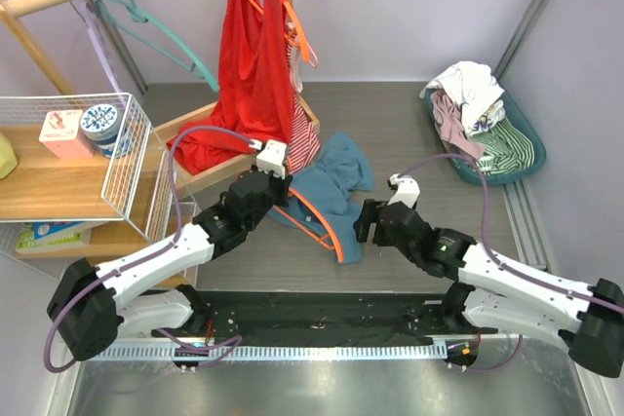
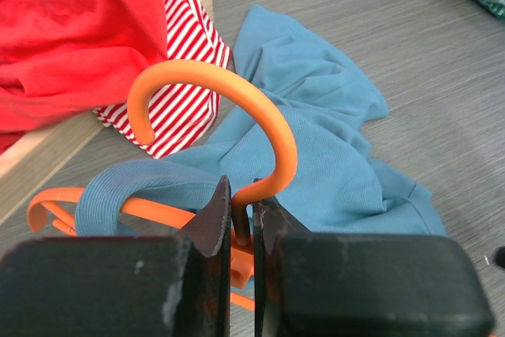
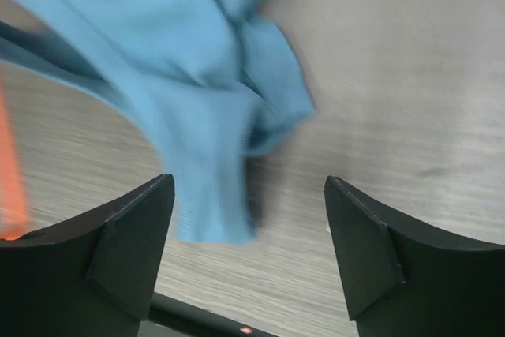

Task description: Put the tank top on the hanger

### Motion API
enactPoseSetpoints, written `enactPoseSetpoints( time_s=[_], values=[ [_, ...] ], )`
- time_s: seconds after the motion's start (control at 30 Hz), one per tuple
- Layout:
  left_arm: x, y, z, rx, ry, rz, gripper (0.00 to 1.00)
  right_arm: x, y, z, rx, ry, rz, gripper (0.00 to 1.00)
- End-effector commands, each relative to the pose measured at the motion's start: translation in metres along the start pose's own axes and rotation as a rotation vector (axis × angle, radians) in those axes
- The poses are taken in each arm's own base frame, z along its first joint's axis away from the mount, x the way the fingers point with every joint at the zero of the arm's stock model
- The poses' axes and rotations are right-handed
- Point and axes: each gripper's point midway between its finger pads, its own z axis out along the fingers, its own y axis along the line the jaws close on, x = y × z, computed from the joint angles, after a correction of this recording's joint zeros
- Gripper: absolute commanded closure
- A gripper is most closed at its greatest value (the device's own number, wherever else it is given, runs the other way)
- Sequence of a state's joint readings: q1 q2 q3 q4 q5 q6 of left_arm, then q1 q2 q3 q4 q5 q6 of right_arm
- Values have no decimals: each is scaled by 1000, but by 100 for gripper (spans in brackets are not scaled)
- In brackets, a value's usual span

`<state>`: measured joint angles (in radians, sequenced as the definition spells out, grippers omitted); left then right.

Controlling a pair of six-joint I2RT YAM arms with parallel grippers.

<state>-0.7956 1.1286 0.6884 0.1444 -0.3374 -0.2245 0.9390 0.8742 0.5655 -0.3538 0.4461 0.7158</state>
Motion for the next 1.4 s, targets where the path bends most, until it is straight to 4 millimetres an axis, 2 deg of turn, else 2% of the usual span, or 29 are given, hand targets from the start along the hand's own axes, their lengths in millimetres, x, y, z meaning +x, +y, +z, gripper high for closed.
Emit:
enactPoseSetpoints(
  time_s=[0.0, 0.07, 0.1, 0.17, 0.2, 0.23, 0.43, 0.57, 0.67, 0.7, 0.73, 0.77, 0.8, 0.87, 0.9, 0.97, 1.0, 1.07, 1.1, 1.23, 1.37],
  values=[
    [-34, 3, -8, -14, -131, -4, 100, 26, 18, 13, -114, 115, 45, 23],
    [-35, 3, -9, -12, -135, -5, 100, 35, 25, 16, -154, 153, 41, 26],
    [-33, 3, -9, -13, -132, -4, 100, 47, 23, 20, -151, 187, 32, 29],
    [-32, 3, -9, -13, -130, -4, 100, 54, 30, 21, -197, 208, 41, 30],
    [-32, 3, -9, -13, -130, -5, 100, 63, 28, 22, -202, 228, 38, 31],
    [-30, 3, -8, -12, -125, -1, 100, 61, 34, 23, -231, 219, 48, 31],
    [-28, 3, -8, -11, -123, -7, 100, 76, 38, 31, -267, 254, 47, 32],
    [-27, 2, -6, -10, -120, -4, 100, 84, 43, 37, -287, 281, 25, 35],
    [-26, 4, -5, -22, -119, -1, 100, 88, 50, 39, -319, 311, 4, 51],
    [-27, 5, -5, -25, -122, 0, 100, 87, 52, 39, -320, 313, -3, 66],
    [-27, 5, -5, -28, -123, -1, 100, 87, 52, 40, -319, 316, -14, 76],
    [-27, 7, -5, -36, -123, 7, 100, 82, 54, 40, -317, 310, -14, 93],
    [-27, 8, -5, -41, -124, 9, 100, 84, 51, 38, -299, 326, -22, 99],
    [-28, 13, -5, -69, -127, 25, 100, 74, 54, 30, -311, 313, -25, 99],
    [-28, 15, -4, -79, -127, 29, 100, 75, 50, 24, -298, 325, -31, 99],
    [-28, 22, -5, -118, -129, 41, 100, 64, 49, 15, -293, 300, -17, 99],
    [-29, 25, -6, -133, -133, 47, 100, 57, 48, 2, -303, 286, -8, 99],
    [-31, 31, -8, -162, -145, 50, 100, 48, 48, -10, -312, 272, 17, 99],
    [-35, 35, -8, -189, -161, 47, 100, 43, 47, -21, -323, 260, 29, 99],
    [-49, 41, -8, -237, -197, 26, 100, 32, 46, -41, -340, 242, 73, 99],
    [-56, 42, -5, -260, -212, 17, 100, 22, 47, -55, -357, 222, 97, 99]
  ],
)
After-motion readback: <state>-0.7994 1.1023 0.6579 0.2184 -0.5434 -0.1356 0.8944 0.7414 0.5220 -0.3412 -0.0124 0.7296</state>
